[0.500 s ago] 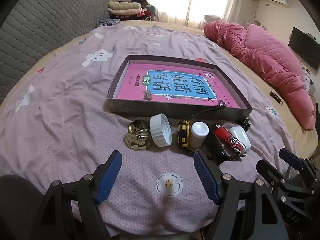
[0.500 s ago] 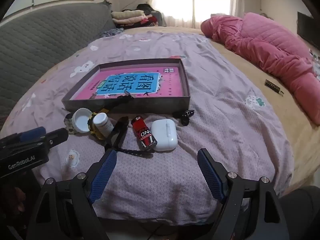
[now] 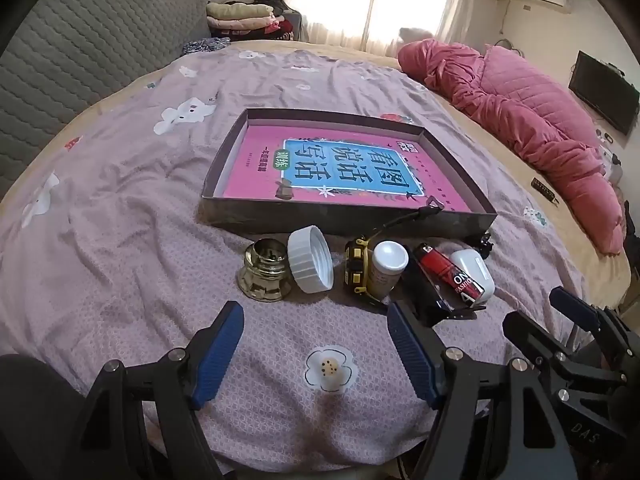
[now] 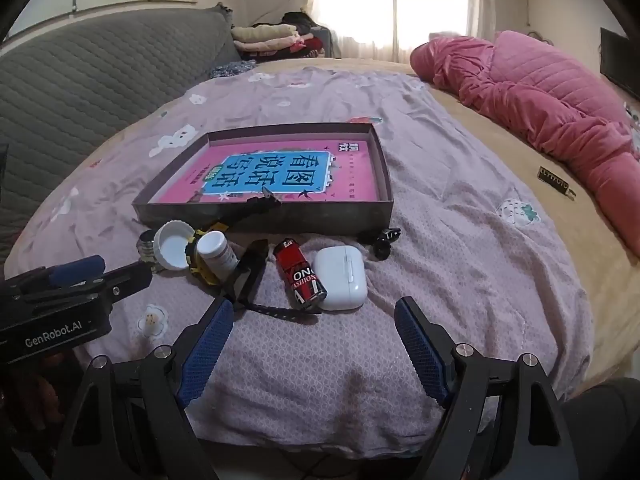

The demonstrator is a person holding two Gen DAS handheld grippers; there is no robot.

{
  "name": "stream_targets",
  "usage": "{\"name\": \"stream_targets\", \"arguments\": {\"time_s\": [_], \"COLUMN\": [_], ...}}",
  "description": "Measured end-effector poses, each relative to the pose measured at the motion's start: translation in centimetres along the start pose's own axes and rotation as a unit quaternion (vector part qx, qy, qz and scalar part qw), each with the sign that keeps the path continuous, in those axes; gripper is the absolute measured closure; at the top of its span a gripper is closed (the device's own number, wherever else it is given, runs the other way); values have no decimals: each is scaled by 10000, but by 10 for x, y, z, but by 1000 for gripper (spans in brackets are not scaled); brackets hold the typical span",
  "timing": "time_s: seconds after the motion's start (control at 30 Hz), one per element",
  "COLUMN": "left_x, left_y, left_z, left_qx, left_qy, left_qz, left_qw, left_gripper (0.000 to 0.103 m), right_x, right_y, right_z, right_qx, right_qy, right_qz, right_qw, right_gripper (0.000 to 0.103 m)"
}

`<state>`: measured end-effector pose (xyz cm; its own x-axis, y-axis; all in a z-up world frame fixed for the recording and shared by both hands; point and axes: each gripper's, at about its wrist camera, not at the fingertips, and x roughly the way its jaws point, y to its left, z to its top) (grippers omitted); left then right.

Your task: Organize rigid objects

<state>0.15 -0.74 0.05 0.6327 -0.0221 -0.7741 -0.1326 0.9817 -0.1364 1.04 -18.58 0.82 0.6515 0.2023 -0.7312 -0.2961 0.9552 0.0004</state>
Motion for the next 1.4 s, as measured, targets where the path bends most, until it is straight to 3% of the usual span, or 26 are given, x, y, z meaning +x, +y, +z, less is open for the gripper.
{"name": "stream_targets", "arguments": {"time_s": [1.4], "left_x": [-2], "left_y": [-3], "left_z": [-1], "left_qx": [167], "left_qy": [-35], "left_qz": [-42], "left_qw": [9998], "left_gripper": [29], "right_x": [-6], "right_y": [2], "right_z": [3], "right_qx": [-94], "right_qy": [-116], "right_qz": [4], "right_qw": [9999], "right_gripper": [20]}}
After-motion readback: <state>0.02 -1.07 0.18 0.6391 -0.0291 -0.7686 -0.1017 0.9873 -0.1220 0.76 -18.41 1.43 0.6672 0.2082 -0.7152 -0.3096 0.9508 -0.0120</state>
